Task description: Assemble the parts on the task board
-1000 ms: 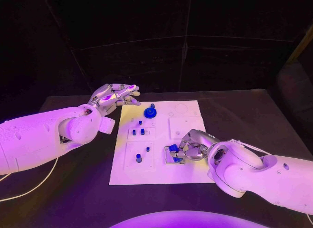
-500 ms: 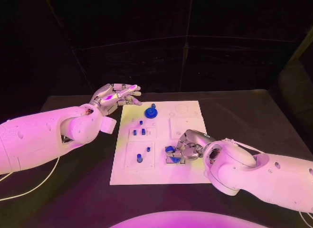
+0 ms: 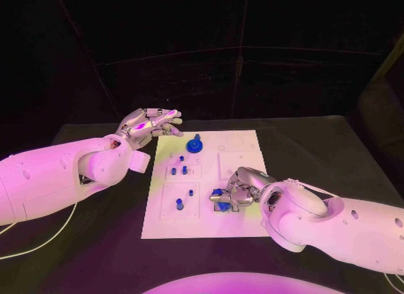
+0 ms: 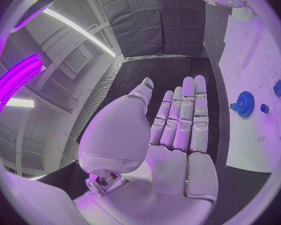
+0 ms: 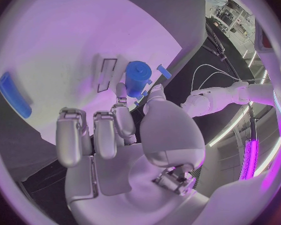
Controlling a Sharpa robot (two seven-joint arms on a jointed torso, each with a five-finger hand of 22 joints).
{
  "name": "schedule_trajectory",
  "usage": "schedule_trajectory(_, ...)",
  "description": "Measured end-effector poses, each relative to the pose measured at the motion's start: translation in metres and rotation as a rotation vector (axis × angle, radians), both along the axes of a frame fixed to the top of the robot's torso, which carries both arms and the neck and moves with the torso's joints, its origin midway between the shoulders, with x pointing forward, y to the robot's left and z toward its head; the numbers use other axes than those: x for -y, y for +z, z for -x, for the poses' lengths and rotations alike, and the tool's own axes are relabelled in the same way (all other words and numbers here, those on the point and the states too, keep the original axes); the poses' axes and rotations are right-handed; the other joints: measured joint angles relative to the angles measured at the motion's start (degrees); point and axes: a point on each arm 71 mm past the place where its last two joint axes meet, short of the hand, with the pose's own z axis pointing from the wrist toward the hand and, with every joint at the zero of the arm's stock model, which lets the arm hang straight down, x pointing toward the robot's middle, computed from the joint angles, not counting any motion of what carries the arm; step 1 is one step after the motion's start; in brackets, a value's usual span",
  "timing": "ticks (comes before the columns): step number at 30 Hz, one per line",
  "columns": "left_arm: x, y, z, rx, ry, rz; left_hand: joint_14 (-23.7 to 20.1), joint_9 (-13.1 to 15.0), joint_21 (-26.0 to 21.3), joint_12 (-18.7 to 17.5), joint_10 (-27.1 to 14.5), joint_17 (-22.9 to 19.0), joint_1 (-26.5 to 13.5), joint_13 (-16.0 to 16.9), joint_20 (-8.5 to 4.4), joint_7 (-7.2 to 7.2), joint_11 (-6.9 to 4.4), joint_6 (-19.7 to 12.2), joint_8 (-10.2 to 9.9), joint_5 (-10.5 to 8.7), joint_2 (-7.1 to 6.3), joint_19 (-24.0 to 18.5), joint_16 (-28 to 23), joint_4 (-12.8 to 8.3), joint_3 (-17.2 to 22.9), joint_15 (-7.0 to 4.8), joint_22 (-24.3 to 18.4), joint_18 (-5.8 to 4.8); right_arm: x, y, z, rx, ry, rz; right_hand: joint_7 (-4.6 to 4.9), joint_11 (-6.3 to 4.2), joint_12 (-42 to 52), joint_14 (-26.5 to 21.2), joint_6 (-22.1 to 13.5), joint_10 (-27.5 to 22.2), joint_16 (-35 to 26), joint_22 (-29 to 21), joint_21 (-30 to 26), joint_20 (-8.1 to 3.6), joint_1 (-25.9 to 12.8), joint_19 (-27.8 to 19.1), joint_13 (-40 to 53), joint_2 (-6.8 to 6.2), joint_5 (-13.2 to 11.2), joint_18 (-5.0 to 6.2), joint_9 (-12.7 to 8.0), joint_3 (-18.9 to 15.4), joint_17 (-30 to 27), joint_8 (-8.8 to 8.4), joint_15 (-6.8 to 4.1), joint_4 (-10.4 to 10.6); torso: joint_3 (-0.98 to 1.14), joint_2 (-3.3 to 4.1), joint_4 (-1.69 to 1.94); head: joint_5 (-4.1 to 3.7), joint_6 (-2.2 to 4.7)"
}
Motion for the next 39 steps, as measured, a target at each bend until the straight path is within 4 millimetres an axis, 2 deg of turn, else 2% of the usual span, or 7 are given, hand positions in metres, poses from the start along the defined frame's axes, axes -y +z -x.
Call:
schedule_trajectory(3, 0.0, 0.0, 0.0, 0.0, 0.0, 0.0, 0.0, 0.0, 0.0, 0.0, 0.0, 0.0, 0.0, 0.0, 0.0, 0.0, 0.0, 0.0, 0.0, 0.0, 0.0, 0.0, 0.0, -0.16, -0.16, 0.0, 0.0, 0.0, 0.001, 0.001, 0.001, 0.008, 0.003, 0.004, 0.03, 0.0, -0.1, 0.0, -0.32, 0.0, -0.26, 0.0, 0.0, 0.0, -1.99, 0.0, 0.0, -1.4, -0.18, 0.01, 0.32, 1.85, 0.0, 0.19, 0.0, -0.02, 0.01, 0.0, 0.0, 0.06, -0.03)
schedule_trajectory(8, -0.001, 0.0, 0.0, -0.001, 0.001, -0.001, 0.0, 0.0, 0.0, 0.0, 0.0, 0.0, 0.0, 0.0, 0.0, 0.0, 0.0, 0.0, 0.0, 0.0, 0.0, 0.0, 0.0, -0.16, -0.16, 0.0, 0.0, 0.0, 0.005, 0.004, 0.003, 0.025, 0.007, 0.012, 0.03, 0.0, -0.21, 0.0, -0.32, 0.0, -0.26, 0.0, 0.0, 0.0, -2.18, 0.0, 0.11, -1.59, 0.07, 0.01, 0.62, 3.49, 0.0, 0.28, 0.0, -0.16, 0.05, -0.01, -0.01, 0.23, -0.04)
schedule_trajectory(12, -0.001, 0.0, 0.0, -0.001, 0.002, -0.002, 0.0, 0.0, 0.0, 0.0, 0.0, 0.0, 0.0, 0.0, 0.0, 0.0, 0.0, 0.0, 0.0, 0.0, 0.0, 0.0, 0.0, -0.16, -0.16, 0.0, 0.0, 0.0, 0.007, 0.006, 0.005, 0.037, 0.011, 0.018, 0.03, 0.0, -0.21, 0.0, -0.32, 0.0, -0.26, 0.0, 0.0, 0.0, -0.67, 0.0, 0.43, -0.11, 1.56, 0.0, 0.95, 4.38, 0.0, 0.48, 0.01, -0.39, 0.06, -0.02, -0.04, 0.28, -0.04)
schedule_trajectory(24, -0.002, -0.001, -0.001, -0.002, 0.005, -0.003, 0.0, 0.0, 0.0, 0.0, -0.21, 0.01, 0.0, 0.0, 0.0, 0.0, 0.22, 0.0, 0.0, 0.0, 0.0, 0.0, 0.0, 0.0, -0.32, 0.0, -0.09, 0.0, 0.013, 0.01, 0.011, 0.046, 0.027, 0.032, -0.14, 0.0, -0.21, -0.14, -0.49, 0.0, -0.26, 0.0, 0.0, 0.0, 2.99, 0.0, 1.0, 1.31, 5.98, 0.0, 1.58, 4.46, -0.01, 0.93, -0.13, -0.38, 0.04, -0.03, -0.07, 0.36, 0.02)
schedule_trajectory(28, -0.002, -0.001, -0.001, -0.002, 0.005, -0.003, 0.0, 0.0, 0.0, 0.0, -0.21, -0.02, 0.0, 0.0, 0.0, 0.0, 0.21, 0.0, 0.0, 0.0, 0.0, 0.0, 0.0, 0.0, -0.32, 0.0, -0.09, 0.0, 0.012, 0.01, 0.011, 0.043, 0.035, 0.036, -0.14, -0.13, -0.21, -0.22, -0.49, 0.13, -0.26, 0.0, 0.0, 0.0, 7.51, 0.0, 1.18, 2.19, 8.61, 0.0, 1.84, 5.35, -0.01, 0.93, -0.2, -2.1, 0.01, -0.03, -0.05, 0.3, 0.02)
schedule_trajectory(32, -0.002, -0.001, -0.001, -0.003, 0.005, -0.003, 0.0, 0.0, 0.0, 0.0, -0.21, -0.04, 0.0, 0.0, 0.0, 0.0, 0.21, 0.0, 0.0, 0.0, 0.0, 0.0, 0.0, 0.0, -0.32, 0.0, -0.08, 0.0, 0.01, 0.009, 0.01, 0.041, 0.04, 0.038, -0.14, -0.21, -0.21, -0.22, -0.49, 0.22, -0.26, 0.0, 0.0, 0.0, 10.89, 0.0, 1.49, 3.3, 8.76, 0.0, 2.03, 6.22, -0.01, 1.15, -0.2, -3.46, -0.02, -0.02, -0.01, 0.18, 0.02)
schedule_trajectory(39, -0.003, -0.001, -0.001, -0.003, 0.006, -0.004, 0.0, 0.0, 0.0, 0.0, -0.21, -0.04, 0.0, 0.0, 0.0, 0.0, 0.21, 0.0, 0.0, 0.0, 0.0, 0.0, 0.0, 0.0, -0.31, 0.0, -0.08, 0.0, 0.006, 0.008, 0.008, 0.043, 0.052, 0.042, -0.14, -0.42, -0.06, 0.0, -0.49, 0.42, -0.26, 0.0, 0.0, -0.22, 14.59, 0.21, 2.07, 3.39, 9.01, 0.0, 2.19, 6.53, -0.01, 1.15, -0.39, -5.83, -0.03, 0.02, 0.06, 0.18, -0.13)
